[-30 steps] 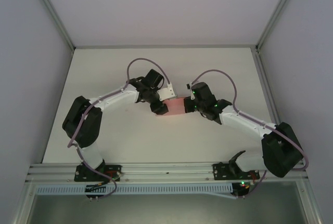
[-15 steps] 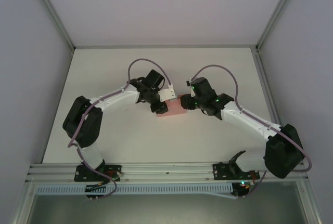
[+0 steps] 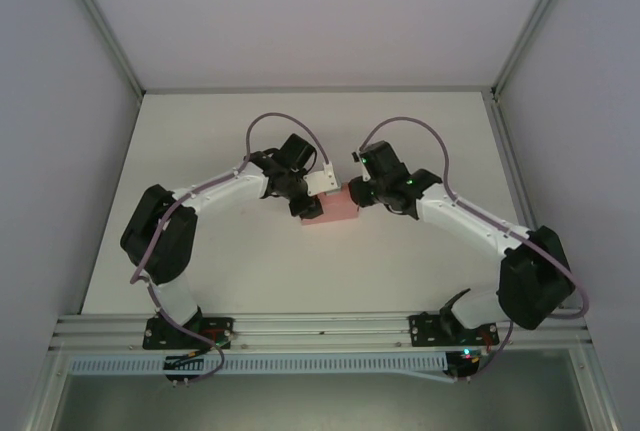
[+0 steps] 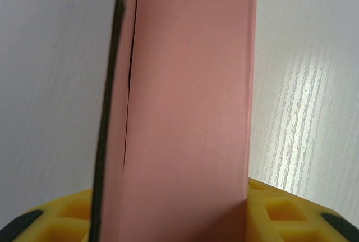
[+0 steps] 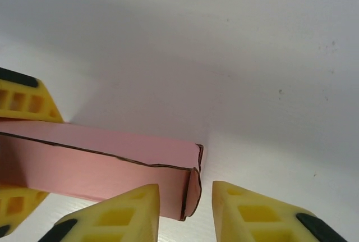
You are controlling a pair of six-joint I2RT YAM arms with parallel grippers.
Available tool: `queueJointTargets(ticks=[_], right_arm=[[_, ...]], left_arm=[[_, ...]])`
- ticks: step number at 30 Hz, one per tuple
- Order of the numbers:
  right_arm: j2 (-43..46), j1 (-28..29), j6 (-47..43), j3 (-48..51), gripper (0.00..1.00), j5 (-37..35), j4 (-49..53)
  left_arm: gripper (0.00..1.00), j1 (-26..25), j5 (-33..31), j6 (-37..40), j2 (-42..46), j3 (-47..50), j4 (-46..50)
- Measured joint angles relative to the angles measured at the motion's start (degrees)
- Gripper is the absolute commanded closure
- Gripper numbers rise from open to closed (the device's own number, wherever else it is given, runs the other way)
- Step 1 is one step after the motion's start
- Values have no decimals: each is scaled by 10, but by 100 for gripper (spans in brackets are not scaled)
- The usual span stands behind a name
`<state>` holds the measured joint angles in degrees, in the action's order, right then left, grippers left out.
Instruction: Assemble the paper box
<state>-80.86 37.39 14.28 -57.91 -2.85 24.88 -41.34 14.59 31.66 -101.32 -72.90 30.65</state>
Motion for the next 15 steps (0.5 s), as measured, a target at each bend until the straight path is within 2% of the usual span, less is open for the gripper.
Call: queueJointTargets(ticks=[6,11,15], right_arm=[[-17,-3,-8,-1,100,-5,3],[-17,-3,-3,-1,100,-4,3],[-14,-3,10,15,100,-3,-20]], left_arm=[[58,0,0,0,0,0,0],[56,-1,0,-1,0,0,-2],[49,-1,-5,-3,-2,0,-2]])
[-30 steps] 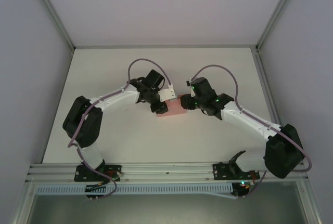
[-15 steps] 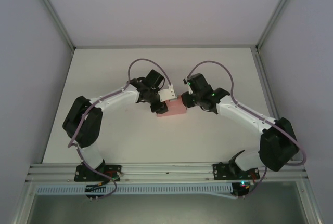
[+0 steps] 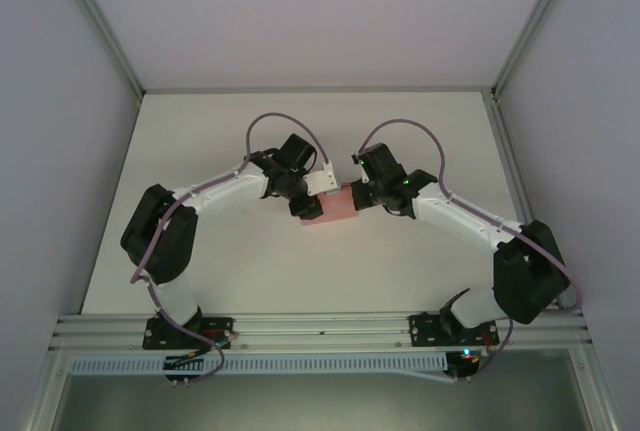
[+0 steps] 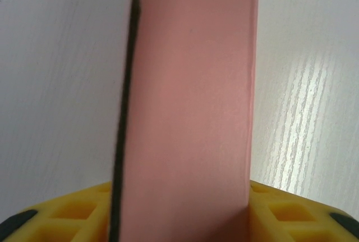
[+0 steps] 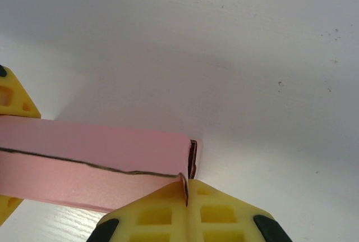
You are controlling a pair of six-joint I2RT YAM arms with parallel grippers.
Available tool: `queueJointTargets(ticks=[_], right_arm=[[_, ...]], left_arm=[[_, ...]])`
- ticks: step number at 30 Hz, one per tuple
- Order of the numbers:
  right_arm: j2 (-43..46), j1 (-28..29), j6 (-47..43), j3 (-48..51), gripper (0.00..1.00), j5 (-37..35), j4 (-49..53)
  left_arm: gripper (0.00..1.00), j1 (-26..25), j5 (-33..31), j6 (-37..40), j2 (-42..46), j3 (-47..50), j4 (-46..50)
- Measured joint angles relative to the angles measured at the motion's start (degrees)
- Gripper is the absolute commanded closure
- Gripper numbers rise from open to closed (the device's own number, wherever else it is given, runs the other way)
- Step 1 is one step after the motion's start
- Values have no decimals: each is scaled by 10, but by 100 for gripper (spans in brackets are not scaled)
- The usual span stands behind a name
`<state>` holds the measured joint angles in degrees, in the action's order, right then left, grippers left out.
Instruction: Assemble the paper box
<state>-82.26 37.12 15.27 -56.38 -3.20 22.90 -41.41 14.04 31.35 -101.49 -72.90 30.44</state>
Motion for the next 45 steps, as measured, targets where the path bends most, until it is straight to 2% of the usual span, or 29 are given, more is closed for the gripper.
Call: queueJointTargets(ticks=[4,7,9,10,16,21,23,26,27,32,37,39,42,44,45], right_arm=[[7,3,20,18,100,-2,-25],[9,9,35,30,100,-11,-37],[9,12,44,31,100,-19,-39],[9,12,46,31,100,-22,-39],[5,16,61,22,100,-31,-25],[-6,16,68,8,100,-35,-15],[-8,16,71,4,100,-35,-12],[-9,17,74,1,100,-35,-7],[-10,17,73,0,100,-35,-7],[-10,17,73,-2,100,-33,-3],[-10,17,73,-3,100,-31,-3],[-10,17,73,-3,100,-31,-2],[-10,17,73,-3,100,-33,0],[-12,18,73,-6,100,-37,3],[-14,19,73,-6,100,-40,4]], left_arm=[[46,0,-6,-6,-3,-3,1],[28,0,-13,-15,-7,-8,2],[21,0,-16,-24,-7,-9,2],[2,0,-16,-25,-7,-9,2],[0,0,-28,-68,22,-9,2],[0,0,-69,-133,116,19,-13],[6,2,-84,-159,151,39,-20],[28,8,-93,-192,173,65,-23],[31,12,-94,-201,172,71,-24],[62,40,-89,-235,139,79,-24],[80,56,-63,-252,105,61,-26],[83,55,-52,-253,103,57,-26],[82,55,-39,-256,103,56,-25],[75,56,-33,-263,103,56,-26],[75,56,-33,-268,103,56,-25]])
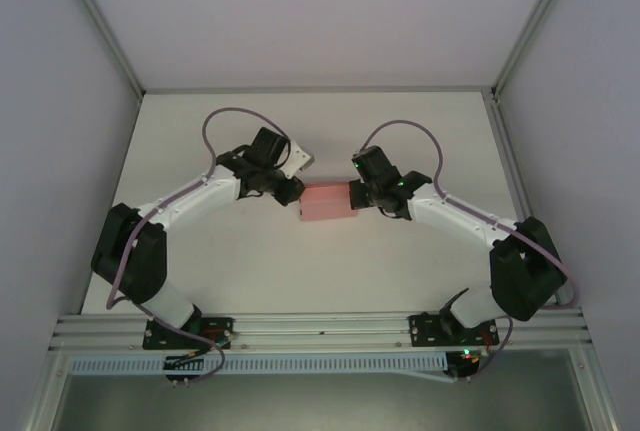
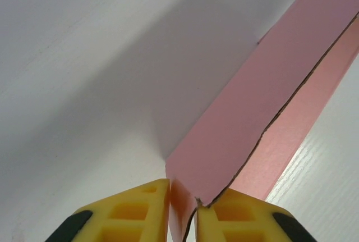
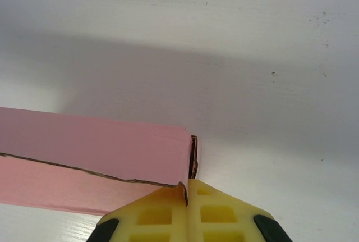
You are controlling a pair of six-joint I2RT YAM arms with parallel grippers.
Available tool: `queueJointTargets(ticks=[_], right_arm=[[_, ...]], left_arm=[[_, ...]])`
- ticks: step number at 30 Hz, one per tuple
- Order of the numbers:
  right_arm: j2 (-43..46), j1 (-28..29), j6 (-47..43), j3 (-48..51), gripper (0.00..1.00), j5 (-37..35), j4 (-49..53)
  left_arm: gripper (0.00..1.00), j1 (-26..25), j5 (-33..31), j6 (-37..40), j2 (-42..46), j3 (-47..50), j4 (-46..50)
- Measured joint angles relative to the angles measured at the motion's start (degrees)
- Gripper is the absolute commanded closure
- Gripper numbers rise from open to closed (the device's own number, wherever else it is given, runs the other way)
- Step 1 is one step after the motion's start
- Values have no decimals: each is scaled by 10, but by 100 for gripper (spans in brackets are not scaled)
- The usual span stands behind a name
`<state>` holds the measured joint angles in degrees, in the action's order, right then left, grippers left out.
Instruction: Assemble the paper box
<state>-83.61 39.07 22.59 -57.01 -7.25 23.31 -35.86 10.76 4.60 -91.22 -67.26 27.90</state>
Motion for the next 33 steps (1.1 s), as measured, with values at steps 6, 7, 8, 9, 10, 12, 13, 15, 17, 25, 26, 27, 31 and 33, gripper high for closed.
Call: queueJointTargets(ticks=[6,7,8,9,10,12,13,15,17,25,26,27,31,33], right_arm=[[-4,9,0,-4,100,-12,2],[-4,10,0,-4,100,-14,2],[-5,10,0,-4,100,-16,3],[-5,10,0,-4,100,-17,4],[-5,10,0,-5,100,-18,4],[-5,13,0,-6,100,-23,8],[-5,16,0,-7,100,-29,10],[-5,23,0,-8,100,-45,17],[-8,33,5,-14,100,-66,28],[-39,89,59,-38,100,-176,72],[-41,93,68,-38,100,-183,71],[-42,94,76,-38,100,-187,71],[-41,97,101,-31,100,-195,61],[-40,97,109,-27,100,-196,54]], left_arm=[[84,0,4,-28,0,-1,2],[90,0,4,-32,0,-3,4],[98,0,2,-36,0,-6,8],[100,0,0,-38,0,-9,9],[100,0,-2,-42,-1,-10,9],[100,0,-3,-46,-3,-14,12],[100,0,-3,-52,-5,-17,13],[100,0,-2,-69,-9,-22,16],[100,0,1,-100,-18,-34,28],[100,14,45,-223,-44,-67,61],[100,16,51,-237,-47,-71,65],[100,17,54,-247,-48,-73,66],[100,20,66,-286,-48,-73,66],[100,20,66,-303,-48,-72,66]])
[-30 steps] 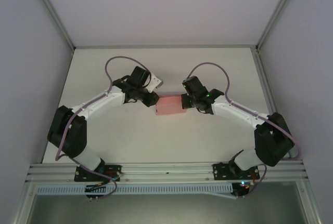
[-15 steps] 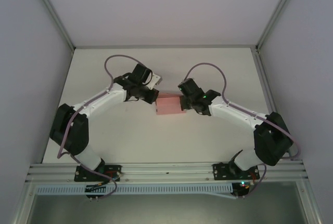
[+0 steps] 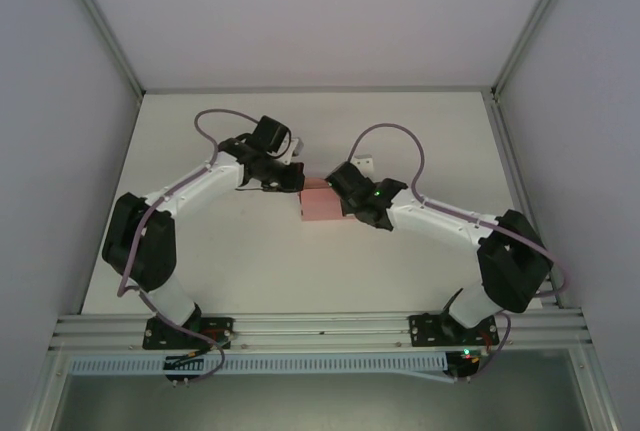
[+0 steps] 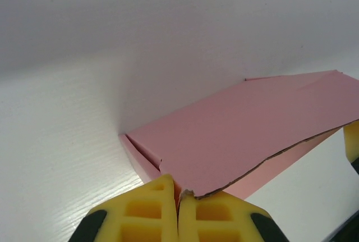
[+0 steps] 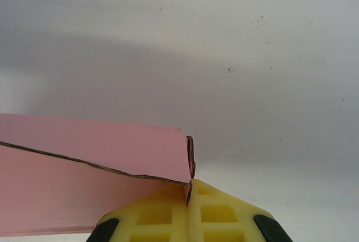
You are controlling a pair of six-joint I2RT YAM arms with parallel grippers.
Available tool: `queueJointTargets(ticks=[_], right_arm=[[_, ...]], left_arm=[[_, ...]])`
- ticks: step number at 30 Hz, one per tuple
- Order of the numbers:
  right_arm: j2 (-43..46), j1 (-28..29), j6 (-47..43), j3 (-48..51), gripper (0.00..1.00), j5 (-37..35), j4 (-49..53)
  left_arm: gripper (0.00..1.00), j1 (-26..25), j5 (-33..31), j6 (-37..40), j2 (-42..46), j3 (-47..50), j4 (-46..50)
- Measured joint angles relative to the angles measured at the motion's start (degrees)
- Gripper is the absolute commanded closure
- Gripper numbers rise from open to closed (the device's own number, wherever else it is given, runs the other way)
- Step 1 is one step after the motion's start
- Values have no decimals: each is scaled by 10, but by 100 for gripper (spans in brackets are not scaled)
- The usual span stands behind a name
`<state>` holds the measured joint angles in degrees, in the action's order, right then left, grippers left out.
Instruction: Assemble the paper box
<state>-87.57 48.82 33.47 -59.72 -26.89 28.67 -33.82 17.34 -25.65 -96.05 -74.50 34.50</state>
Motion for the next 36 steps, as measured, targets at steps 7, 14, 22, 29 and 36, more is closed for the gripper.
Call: queueJointTargets(ticks=[7,14,22,29,36], right_arm=[[5,1,9,10,100,-1,-14],[17,2,11,32,100,-4,-44],[48,7,10,85,100,-19,-111],[83,10,-12,141,82,-16,-182],[85,9,-31,126,49,22,-162]], left_arm=[[100,0,-7,-40,36,76,-101],[100,-38,-83,-38,102,188,-232],[100,-99,-191,-38,150,301,-376],[100,-154,-288,-36,176,405,-535],[100,-182,-341,-23,167,406,-550]])
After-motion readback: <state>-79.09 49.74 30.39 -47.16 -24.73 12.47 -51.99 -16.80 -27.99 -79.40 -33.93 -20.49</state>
